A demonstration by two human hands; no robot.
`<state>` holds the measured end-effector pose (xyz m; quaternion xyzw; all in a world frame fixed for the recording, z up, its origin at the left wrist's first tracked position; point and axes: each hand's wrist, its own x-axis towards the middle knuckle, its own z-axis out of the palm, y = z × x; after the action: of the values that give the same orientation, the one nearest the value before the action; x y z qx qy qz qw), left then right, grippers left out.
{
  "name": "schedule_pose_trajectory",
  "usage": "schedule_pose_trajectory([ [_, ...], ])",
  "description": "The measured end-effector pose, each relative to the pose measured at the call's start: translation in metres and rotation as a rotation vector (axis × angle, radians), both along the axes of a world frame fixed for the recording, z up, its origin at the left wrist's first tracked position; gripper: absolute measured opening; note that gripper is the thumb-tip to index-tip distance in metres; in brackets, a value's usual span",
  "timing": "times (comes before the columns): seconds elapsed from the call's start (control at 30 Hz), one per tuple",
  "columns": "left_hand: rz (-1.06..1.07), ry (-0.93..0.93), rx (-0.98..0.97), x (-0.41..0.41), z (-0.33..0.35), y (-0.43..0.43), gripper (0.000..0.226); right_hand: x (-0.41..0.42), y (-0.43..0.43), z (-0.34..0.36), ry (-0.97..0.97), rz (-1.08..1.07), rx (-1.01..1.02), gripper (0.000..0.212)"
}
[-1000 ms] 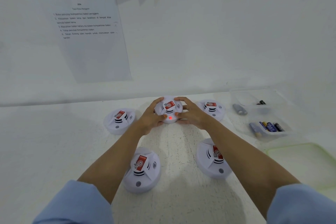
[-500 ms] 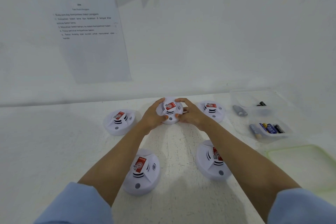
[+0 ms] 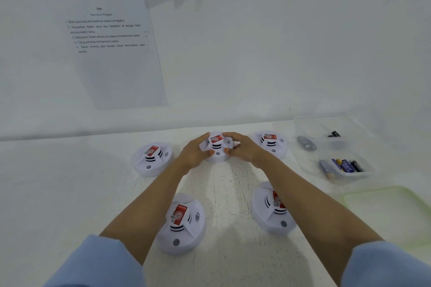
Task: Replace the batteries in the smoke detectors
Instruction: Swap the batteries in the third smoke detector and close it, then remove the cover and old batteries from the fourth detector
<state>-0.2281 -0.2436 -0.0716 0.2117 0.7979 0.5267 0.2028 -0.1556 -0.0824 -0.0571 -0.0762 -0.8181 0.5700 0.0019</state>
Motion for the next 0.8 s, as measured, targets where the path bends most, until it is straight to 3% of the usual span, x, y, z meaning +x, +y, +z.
schedule_pose_trajectory([
  [0.2,0.099,0.089,0.023,0.01,0.008,-0.002,0.057,0.005,-0.004,0.006,-0.023,-0.001,0.068,0.058],
  [0.37,0.163,0.132,0.094,0.028,0.027,-0.021,0.041,0.02,-0.017,0.025,0.078,-0.006,0.215,0.058],
  [0.6,0.192,0.106,0.076,0.075,0.032,-0.051,0.04,0.065,-0.052,0.034,0.093,0.09,0.089,0.053],
  [0.8,0.186,0.073,0.05,0.123,0.029,-0.088,0.041,0.112,-0.081,0.021,-0.033,0.217,0.095,0.066],
])
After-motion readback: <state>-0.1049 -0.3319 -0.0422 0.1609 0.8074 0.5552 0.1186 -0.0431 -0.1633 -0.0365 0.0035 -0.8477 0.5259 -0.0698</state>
